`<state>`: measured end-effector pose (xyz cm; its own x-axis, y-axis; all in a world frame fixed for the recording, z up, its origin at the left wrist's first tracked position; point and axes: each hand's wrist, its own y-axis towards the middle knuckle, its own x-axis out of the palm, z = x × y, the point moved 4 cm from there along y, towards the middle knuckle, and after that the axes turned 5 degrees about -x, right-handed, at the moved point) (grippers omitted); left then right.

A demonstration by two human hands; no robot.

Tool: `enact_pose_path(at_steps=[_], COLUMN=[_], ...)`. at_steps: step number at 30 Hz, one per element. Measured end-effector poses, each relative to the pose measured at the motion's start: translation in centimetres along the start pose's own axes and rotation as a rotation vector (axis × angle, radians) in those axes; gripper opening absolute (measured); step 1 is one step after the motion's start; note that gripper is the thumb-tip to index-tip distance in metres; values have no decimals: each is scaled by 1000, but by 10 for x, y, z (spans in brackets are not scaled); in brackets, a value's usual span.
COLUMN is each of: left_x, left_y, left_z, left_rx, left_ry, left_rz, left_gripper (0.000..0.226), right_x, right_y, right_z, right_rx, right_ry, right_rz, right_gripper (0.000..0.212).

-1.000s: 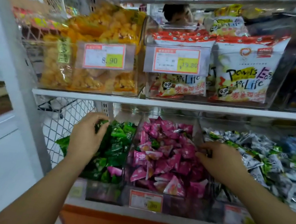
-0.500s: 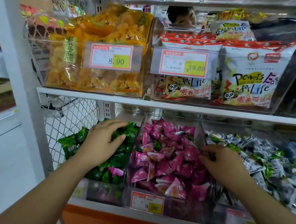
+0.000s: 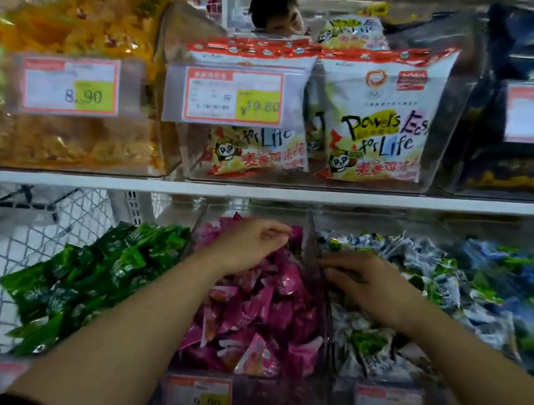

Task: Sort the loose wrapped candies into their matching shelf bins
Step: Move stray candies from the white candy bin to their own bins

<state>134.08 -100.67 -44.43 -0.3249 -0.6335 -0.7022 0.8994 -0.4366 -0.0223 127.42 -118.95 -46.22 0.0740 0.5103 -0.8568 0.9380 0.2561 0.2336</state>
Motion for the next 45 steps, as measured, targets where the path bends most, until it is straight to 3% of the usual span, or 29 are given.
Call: enact_pose_path(at_steps=[3,7,13,21,34,37,41,45], left_x=[20,35,14,3,-13,-23,-34,-28], left_y=[20,25,-5,-39,-52,-50,-23,14], left_z=[5,-5,-5,-16,-14,-11,-4,-7], left_rx=[-16,-71,-78,-27,-84,-79,-41,0], left_ry=[120,456,399,452,547,481,293,280], left_rz=[-140,-298,-424,-418,-459,-402,-133,119], left_gripper=[38,26,29,38,44,39,32,32], right_x=[1,5,9,13,15,15,10,4], right_y=[3,3,0,-2,0,-1,2,9], right_z=[8,14,14,15,17,16,9,4], right_rx=[-20,-66,-55,-47,-53,-47,-33,-20], right_ry=[25,19,92,174,226,235,222,140], right_rz=[-11,29,7,-13,0,-3,-14,0], right_gripper=[29,28,30,33,35,35,30,26])
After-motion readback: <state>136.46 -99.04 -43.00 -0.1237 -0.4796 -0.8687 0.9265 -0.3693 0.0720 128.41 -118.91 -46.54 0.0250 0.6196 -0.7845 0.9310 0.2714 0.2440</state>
